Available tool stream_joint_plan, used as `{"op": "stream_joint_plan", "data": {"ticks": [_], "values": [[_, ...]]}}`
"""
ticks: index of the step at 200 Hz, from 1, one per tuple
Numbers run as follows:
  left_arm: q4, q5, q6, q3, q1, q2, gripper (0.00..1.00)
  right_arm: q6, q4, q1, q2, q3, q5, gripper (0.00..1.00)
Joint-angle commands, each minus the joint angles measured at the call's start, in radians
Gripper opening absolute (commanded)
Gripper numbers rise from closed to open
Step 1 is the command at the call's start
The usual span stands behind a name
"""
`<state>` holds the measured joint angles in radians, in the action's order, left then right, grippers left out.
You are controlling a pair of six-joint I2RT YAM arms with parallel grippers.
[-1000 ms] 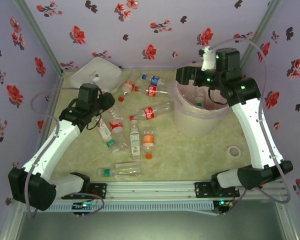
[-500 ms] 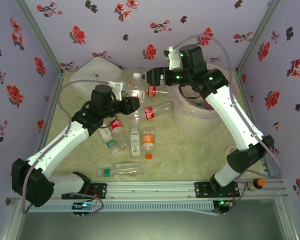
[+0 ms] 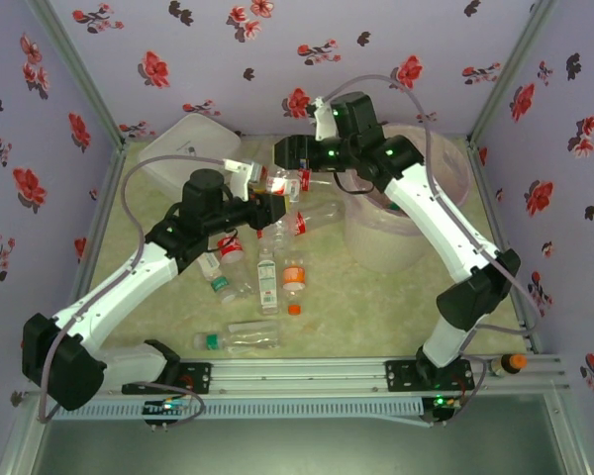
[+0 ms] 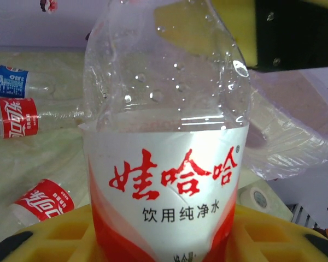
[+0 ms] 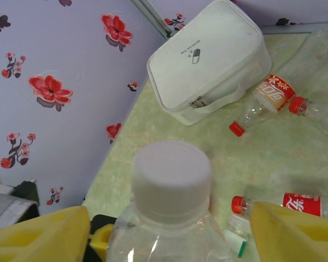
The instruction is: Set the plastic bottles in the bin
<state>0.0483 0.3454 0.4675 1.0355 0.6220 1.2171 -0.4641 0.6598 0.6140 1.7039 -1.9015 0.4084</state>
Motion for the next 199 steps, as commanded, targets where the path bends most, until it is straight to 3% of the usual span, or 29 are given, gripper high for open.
{"op": "stream_joint_plan", "data": {"ticks": [1,26,63,101,128,142,154,199], "values": [[-0.064,0.019,-0.02,-0.015,0.007,-0.025,0.32,-0.025,-0.043,0.007,0.009,0.009,0.018,0.7],[-0.05,0.01,-0.024,-0.01,0.008,-0.029,0.34,-0.042,-0.056,0.007,0.028,0.001,0.049,0.52],[-0.026,-0.047,0.002,-0.004,0.008,-0.031,0.36,-0.016,-0.037,0.006,0.017,-0.005,-0.01,0.25],[-0.027,-0.064,-0.007,-0.003,0.009,-0.037,0.55,0.003,-0.037,0.005,0.028,-0.037,-0.014,0.19],[-0.027,-0.126,0.008,-0.014,0.007,-0.051,0.86,0.049,-0.01,-0.001,0.029,-0.103,-0.041,0.16],[-0.012,-0.165,0.028,-0.027,0.005,-0.07,0.96,0.077,0.024,-0.015,0.03,-0.163,-0.067,0.15],[0.028,-0.201,0.042,-0.034,0.0,-0.089,1.0,0.105,0.055,-0.033,0.025,-0.22,-0.088,0.14],[0.16,-0.335,0.128,-0.083,-0.056,-0.13,1.0,0.162,0.108,-0.165,-0.076,-0.322,-0.187,0.1]]}}
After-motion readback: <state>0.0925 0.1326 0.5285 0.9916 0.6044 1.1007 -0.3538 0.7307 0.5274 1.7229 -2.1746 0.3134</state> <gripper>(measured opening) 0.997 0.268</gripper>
